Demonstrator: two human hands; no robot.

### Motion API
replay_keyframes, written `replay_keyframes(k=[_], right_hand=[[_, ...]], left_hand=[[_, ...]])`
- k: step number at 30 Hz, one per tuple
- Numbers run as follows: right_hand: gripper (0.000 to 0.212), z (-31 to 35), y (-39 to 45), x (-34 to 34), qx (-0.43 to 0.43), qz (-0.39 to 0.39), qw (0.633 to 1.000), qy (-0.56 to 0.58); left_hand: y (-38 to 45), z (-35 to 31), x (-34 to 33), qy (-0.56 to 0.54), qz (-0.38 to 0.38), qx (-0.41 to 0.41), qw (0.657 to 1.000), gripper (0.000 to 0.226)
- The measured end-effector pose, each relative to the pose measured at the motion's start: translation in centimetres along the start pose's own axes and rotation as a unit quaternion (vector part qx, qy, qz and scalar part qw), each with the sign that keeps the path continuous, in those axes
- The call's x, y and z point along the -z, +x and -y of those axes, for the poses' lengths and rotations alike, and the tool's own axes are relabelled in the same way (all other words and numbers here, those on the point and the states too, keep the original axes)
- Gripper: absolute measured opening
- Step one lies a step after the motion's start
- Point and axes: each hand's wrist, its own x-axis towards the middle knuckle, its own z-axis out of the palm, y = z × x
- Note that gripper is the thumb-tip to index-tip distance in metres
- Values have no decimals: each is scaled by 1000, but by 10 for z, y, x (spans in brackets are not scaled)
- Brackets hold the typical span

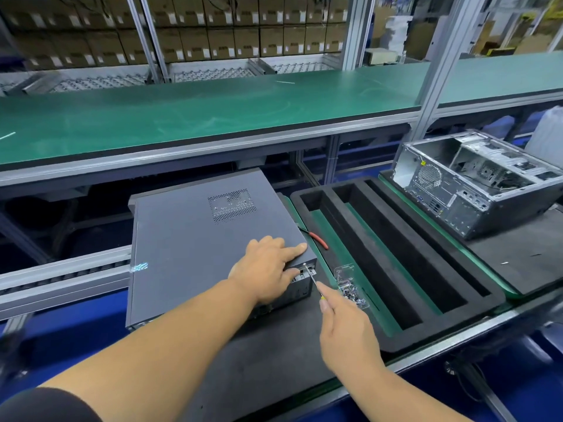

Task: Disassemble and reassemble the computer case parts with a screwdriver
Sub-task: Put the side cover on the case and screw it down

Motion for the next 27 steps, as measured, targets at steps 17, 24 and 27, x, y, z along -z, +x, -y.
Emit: replay_keyframes(k=[17, 24, 27], right_hand=[[32, -5, 16, -12, -285, 19, 834, 471], [31, -4, 18, 4, -206, 42, 909, 359], [33, -10, 22, 8, -106, 20, 975, 193]], left_hand=[[6, 9, -10, -28, -6, -25, 999, 54], [4, 6, -6, -13, -12, -33, 999, 54], [5, 3, 2, -80, -9, -4, 997, 56]])
